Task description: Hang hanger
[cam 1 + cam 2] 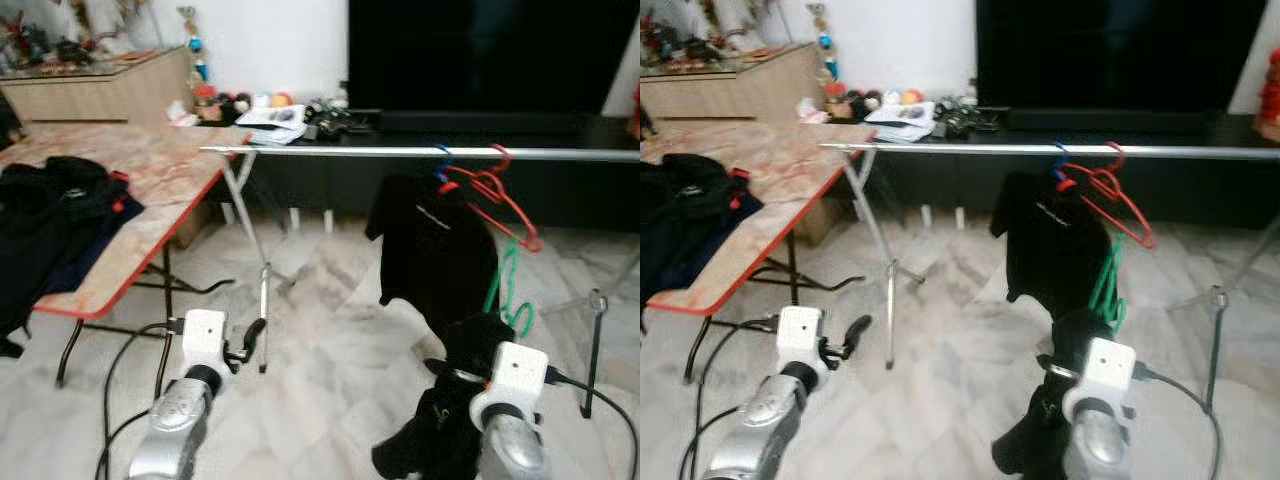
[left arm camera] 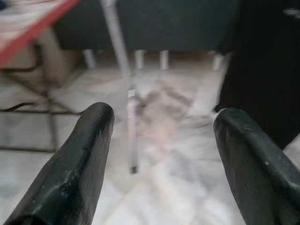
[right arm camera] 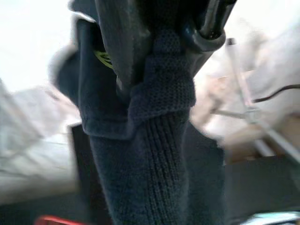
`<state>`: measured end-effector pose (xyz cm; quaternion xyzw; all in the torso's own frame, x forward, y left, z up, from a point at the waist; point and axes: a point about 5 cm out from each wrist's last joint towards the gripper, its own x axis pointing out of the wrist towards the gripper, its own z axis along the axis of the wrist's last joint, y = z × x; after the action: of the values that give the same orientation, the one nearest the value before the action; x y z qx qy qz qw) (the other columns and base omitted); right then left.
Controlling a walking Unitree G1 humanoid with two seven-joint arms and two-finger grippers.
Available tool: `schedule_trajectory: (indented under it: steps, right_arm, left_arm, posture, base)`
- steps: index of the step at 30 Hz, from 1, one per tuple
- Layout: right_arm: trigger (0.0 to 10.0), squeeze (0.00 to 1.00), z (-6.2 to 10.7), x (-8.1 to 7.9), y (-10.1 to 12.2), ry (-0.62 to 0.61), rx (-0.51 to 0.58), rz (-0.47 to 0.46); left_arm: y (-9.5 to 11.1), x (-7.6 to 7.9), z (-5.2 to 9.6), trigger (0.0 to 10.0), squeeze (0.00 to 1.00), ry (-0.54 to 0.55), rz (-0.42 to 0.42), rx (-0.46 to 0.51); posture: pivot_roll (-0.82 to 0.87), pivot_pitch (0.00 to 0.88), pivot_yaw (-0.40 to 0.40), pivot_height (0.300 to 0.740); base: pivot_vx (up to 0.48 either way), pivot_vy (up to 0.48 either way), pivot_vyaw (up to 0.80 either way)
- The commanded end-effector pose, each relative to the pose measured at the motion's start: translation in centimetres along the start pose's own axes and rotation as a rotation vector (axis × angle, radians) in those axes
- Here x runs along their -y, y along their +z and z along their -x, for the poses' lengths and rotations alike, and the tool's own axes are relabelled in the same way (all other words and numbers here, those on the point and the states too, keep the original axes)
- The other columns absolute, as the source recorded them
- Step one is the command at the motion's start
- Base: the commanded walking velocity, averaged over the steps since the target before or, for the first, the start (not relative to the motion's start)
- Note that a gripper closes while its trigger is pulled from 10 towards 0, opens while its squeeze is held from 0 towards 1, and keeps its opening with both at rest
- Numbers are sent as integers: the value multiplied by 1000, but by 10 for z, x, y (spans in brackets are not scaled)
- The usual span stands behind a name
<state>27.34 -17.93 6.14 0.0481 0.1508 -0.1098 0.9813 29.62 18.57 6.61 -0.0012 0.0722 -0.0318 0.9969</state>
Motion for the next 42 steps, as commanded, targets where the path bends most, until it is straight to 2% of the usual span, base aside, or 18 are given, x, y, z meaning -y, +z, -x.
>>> schedule_trajectory:
  steps: [1, 17, 42]
  right_arm:
    - [10000, 0, -2, 5, 10, -17, 44, 7]
    - [10000, 0, -9, 6, 17, -36, 46, 27]
    - [10000, 0, -11, 5, 18, -42, 45, 43]
  left_arm:
    - [2, 6, -1, 10000, 0, -20, 0, 3]
    - [5, 12, 1, 10000, 0, -45, 10, 5]
    - [5, 13, 2, 10000, 0, -48, 11, 1]
  posture:
    - [69, 0, 78, 740]
    - [82, 6, 68, 740]
    - [87, 13, 69, 740]
  base:
    - [0, 0, 0]
    - [0, 0, 0]
    - [0, 0, 0]
